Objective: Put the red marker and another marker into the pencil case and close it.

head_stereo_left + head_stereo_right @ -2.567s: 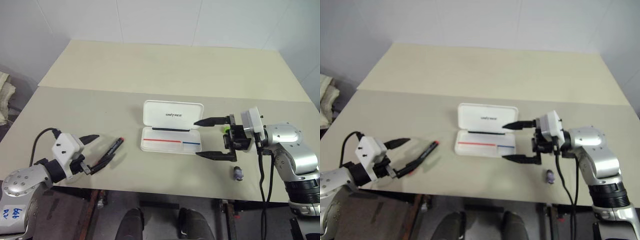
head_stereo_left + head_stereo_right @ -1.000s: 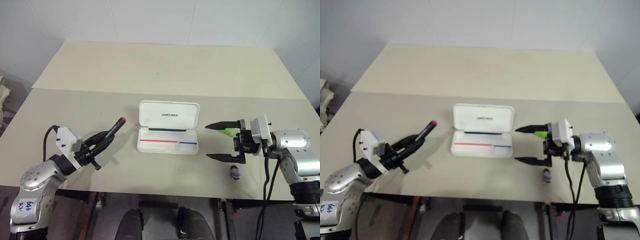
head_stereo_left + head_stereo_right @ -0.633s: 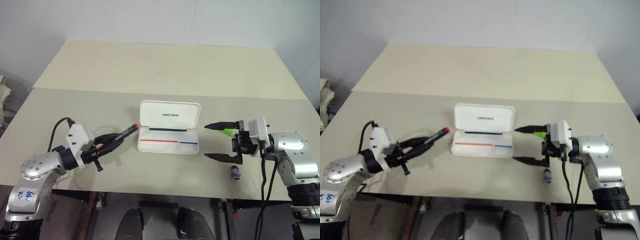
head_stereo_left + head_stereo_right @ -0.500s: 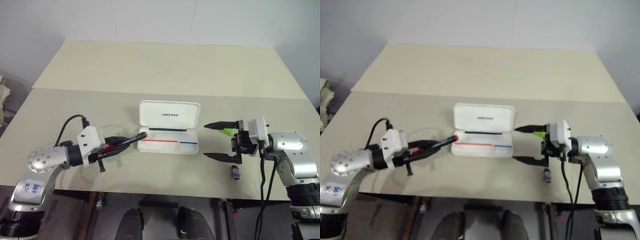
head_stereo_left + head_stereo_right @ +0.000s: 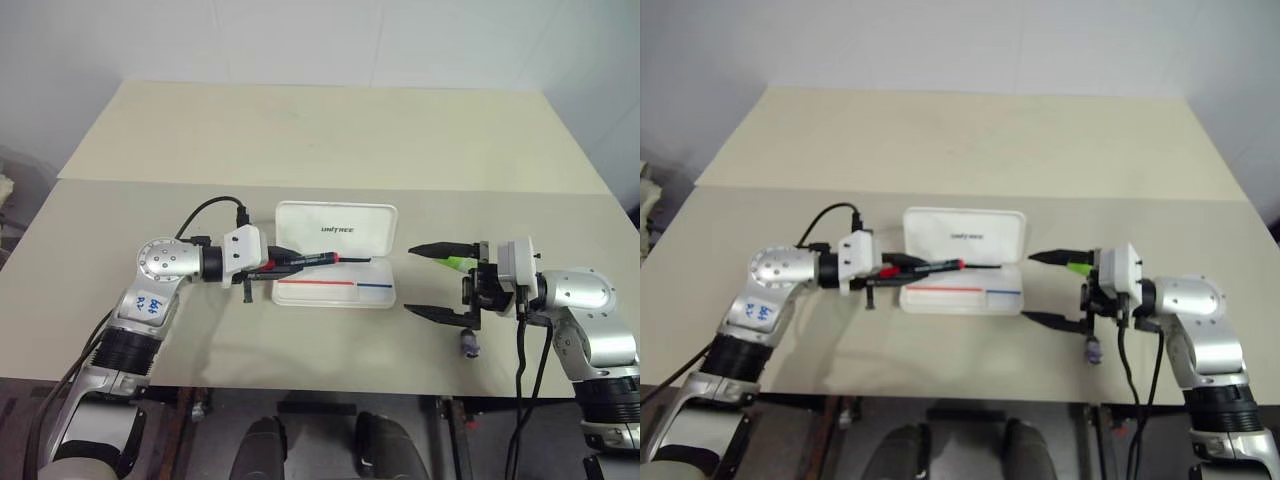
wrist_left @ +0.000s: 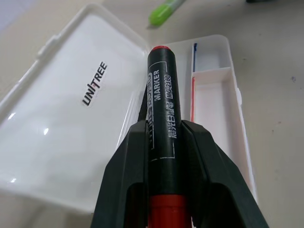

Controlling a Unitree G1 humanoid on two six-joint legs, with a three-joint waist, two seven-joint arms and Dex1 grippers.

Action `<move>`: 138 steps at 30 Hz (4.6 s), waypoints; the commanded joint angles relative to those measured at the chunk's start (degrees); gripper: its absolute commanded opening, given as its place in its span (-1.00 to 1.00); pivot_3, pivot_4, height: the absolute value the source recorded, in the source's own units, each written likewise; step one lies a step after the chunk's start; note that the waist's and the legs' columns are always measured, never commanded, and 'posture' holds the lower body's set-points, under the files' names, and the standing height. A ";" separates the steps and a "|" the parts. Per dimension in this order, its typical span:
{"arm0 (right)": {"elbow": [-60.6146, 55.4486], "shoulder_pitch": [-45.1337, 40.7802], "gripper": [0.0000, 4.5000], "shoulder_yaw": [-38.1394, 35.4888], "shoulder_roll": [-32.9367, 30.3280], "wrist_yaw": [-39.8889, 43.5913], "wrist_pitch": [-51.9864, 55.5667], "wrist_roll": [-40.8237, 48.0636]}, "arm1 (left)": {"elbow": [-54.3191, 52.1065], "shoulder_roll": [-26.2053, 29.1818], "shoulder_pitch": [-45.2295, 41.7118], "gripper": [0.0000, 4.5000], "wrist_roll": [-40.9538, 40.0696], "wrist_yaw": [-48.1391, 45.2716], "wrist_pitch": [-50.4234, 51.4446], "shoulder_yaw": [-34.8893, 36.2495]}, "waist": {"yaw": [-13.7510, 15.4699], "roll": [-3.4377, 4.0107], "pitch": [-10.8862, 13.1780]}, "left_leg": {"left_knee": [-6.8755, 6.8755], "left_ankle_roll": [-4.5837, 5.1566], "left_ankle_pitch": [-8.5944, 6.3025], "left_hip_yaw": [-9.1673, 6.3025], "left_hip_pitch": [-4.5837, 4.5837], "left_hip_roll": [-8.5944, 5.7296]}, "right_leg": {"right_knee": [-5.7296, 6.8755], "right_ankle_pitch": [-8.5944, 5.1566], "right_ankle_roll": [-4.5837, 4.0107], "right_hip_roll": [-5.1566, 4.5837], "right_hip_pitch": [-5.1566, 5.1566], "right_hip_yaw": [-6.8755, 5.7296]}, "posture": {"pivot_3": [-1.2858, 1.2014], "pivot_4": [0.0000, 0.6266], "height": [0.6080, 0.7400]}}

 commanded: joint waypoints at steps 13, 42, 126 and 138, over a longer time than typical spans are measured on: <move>-10.37 5.56 1.00 -5.00 -0.78 -9.06 5.93 1.76 | 15.58 -9.03 -9.63 -0.72 3.91 -1.80 -8.88 -3.70 | 0.21 -0.02 0.01 | 0.30 0.08 -0.05 0.02 -0.02 -0.01 | 0.04 0.05 0.06 -0.01 0.03 0.10 | 0.03 -0.52 1.00; 10.07 -5.90 1.00 -1.78 -7.36 -11.74 2.22 -12.38 | -10.90 -4.05 1.51 0.98 -6.73 -3.69 6.45 2.39 | -0.07 -0.02 0.01 | 0.71 0.39 -0.23 0.07 -0.04 0.00 | 0.29 0.07 0.04 0.00 0.03 0.31 | 0.03 -0.52 1.00; 7.31 -32.60 -0.51 32.58 17.76 -5.92 25.45 -25.03 | -22.71 13.58 24.29 1.00 -15.03 -4.26 13.05 17.45 | -2.96 -0.02 0.04 | 0.65 0.57 -0.60 0.68 -0.10 0.10 | 0.41 0.25 0.03 0.06 -0.33 0.75 | 0.03 -0.52 1.00; 13.09 -33.52 -0.51 32.60 18.44 -5.65 20.75 -28.27 | -26.52 13.79 27.19 1.00 -15.83 -2.28 14.98 18.70 | -2.96 -0.03 0.04 | 0.64 0.56 -0.61 0.69 -0.08 0.12 | 0.42 0.25 0.03 0.07 -0.34 0.74 | 0.03 -0.52 1.00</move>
